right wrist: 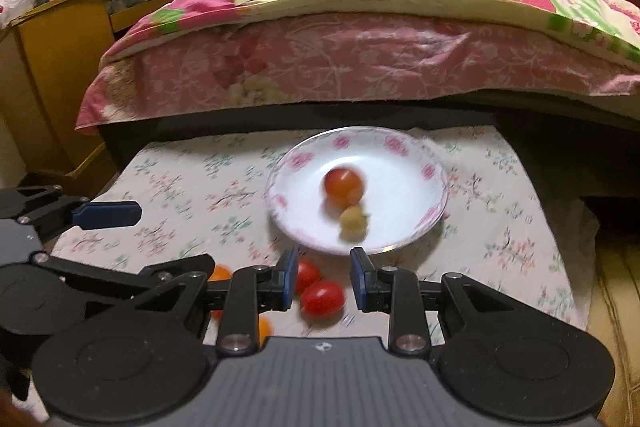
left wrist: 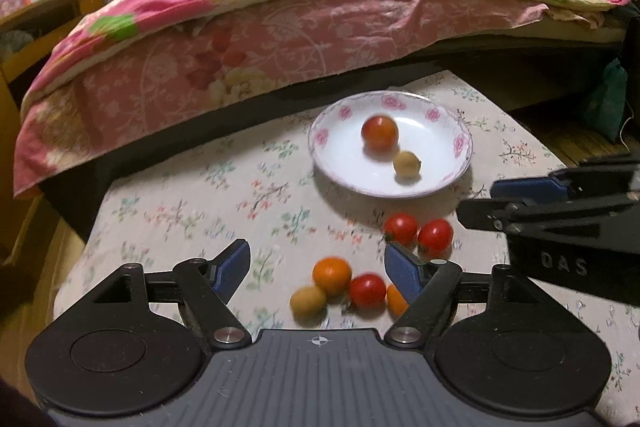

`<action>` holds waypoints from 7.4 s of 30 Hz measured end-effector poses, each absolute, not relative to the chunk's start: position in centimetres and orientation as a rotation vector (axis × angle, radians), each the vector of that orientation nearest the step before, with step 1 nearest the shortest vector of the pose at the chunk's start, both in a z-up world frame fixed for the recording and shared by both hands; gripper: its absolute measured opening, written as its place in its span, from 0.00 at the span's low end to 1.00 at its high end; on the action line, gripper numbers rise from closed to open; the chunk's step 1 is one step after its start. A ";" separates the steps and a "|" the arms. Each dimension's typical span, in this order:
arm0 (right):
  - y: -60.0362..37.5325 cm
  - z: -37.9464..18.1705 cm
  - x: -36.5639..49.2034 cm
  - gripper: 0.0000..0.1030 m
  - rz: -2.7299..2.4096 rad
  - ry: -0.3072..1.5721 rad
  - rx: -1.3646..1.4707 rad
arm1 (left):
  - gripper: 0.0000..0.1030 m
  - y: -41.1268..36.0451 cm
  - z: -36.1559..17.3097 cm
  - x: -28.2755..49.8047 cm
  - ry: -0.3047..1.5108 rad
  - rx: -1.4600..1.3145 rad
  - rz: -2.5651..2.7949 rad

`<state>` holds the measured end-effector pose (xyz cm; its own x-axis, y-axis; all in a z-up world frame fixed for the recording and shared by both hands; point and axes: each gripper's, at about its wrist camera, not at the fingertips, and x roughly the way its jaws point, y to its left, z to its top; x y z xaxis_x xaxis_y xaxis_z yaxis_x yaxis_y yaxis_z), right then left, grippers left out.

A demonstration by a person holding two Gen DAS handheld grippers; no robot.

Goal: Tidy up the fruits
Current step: 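Grasp an orange tangerine with the right tool while left tool moves toward a brown fruit, then close left tool on the brown fruit while right tool holds the tangerine, then carry both fruits to the plate and open left tool to drop the brown fruit, then lower the tangerine into the plate, open right tool and withdraw both tools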

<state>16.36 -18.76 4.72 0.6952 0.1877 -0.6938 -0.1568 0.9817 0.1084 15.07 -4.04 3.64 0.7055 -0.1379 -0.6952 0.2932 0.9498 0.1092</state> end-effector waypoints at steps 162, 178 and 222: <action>-19.1 3.0 16.6 0.33 0.177 0.886 0.063 | 0.31 -5.8 1.6 17.4 0.788 0.149 -0.408; -21.7 2.1 24.2 0.33 0.162 0.845 0.083 | 0.31 -8.4 0.8 24.4 0.756 0.181 -0.395; -22.5 1.8 25.7 0.34 0.148 0.816 0.100 | 0.42 -7.3 1.6 24.4 0.740 0.168 -0.361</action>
